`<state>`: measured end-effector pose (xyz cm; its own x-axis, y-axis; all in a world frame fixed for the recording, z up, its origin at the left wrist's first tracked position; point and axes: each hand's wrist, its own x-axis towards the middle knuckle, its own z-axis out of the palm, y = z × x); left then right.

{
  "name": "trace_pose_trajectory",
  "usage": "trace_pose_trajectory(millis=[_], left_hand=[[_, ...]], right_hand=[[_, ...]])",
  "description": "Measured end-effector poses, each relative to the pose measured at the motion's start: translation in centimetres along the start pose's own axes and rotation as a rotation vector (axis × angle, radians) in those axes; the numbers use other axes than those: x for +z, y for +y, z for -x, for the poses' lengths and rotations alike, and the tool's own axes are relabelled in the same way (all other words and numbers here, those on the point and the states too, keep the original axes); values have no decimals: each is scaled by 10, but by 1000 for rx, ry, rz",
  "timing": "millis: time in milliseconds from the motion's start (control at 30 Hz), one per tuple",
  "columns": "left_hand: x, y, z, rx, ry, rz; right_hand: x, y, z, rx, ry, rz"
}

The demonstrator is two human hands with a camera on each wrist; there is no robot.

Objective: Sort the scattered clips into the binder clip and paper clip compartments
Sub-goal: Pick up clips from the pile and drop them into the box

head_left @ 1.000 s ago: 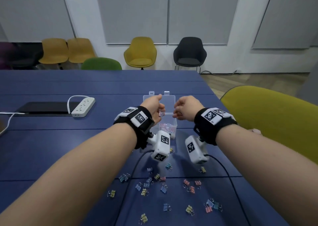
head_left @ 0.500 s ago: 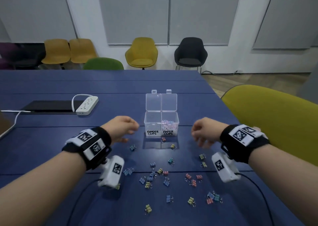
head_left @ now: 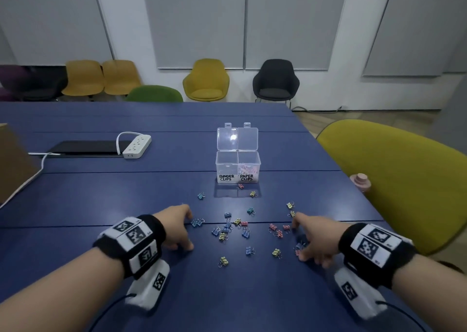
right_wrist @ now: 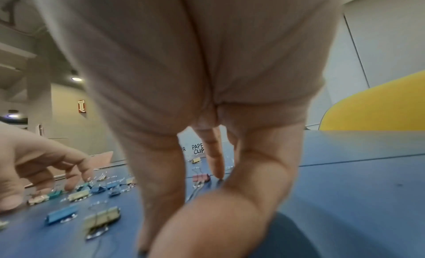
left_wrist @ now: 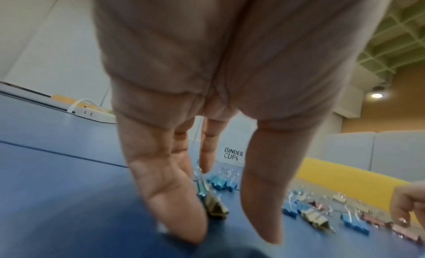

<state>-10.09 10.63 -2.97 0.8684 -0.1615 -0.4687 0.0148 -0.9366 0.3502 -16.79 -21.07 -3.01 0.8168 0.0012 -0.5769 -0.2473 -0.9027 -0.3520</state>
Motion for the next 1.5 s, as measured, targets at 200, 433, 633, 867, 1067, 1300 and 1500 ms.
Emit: trace_pose_trajectory(millis=[200,433,633,867,1067,1300,1500], left_hand=[[6,26,-12,83,74,-102],[11,33,-20,161,90,-166],[10,37,-18,196,55,-274],[16,45,-14,111,56,-399],[21,58,-9,39,65,-512],[12,52,-11,106,101,-487],[-2,13,-22,-5,48,882]], right_hand=[[3,-23,-13,-81,122,47],[0,-47,-28,-111,139,233],[-3,-60,-29,-103,109,279],[-2,-70,-35,-74,134,478],[-3,-62,-42,-50,128,425],[-3,-61,-37,-19,95,373],[-7,-58,-36,-16,84,272]])
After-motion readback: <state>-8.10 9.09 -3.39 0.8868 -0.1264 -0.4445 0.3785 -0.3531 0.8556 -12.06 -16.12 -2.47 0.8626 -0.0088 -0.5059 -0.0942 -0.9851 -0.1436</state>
